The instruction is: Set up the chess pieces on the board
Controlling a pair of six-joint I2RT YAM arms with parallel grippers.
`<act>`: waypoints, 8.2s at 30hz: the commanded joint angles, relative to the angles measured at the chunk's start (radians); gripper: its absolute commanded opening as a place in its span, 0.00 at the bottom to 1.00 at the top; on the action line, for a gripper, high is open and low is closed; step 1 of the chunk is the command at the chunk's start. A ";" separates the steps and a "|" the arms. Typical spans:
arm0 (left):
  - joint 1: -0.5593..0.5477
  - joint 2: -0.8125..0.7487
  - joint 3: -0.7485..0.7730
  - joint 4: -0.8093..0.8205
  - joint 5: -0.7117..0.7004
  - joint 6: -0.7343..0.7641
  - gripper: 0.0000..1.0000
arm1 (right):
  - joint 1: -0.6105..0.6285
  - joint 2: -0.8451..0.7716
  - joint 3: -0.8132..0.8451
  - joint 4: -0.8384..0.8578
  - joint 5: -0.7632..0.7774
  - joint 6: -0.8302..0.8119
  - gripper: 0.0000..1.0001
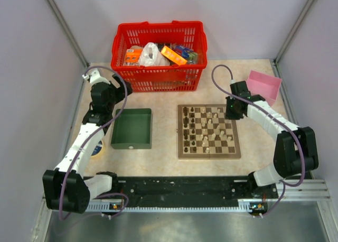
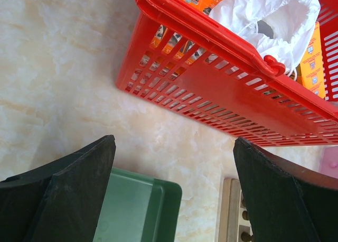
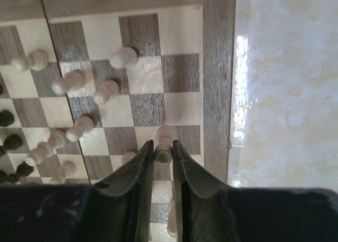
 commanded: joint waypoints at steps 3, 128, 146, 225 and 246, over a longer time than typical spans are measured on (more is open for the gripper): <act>0.011 -0.011 -0.006 0.047 0.007 -0.002 0.99 | -0.009 0.089 0.136 0.036 0.066 -0.023 0.19; 0.057 -0.004 -0.050 0.090 0.069 -0.033 0.99 | 0.071 -0.264 -0.197 -0.081 0.047 0.162 0.21; 0.067 -0.010 -0.034 0.073 0.065 -0.020 0.99 | -0.059 -0.002 0.035 0.105 0.065 0.052 0.20; 0.081 -0.033 -0.076 0.115 0.084 -0.060 0.99 | 0.215 -0.316 -0.066 -0.079 -0.031 0.101 0.48; 0.086 -0.037 -0.081 0.116 0.082 -0.057 0.99 | 0.301 -0.177 -0.054 -0.065 -0.032 0.104 0.37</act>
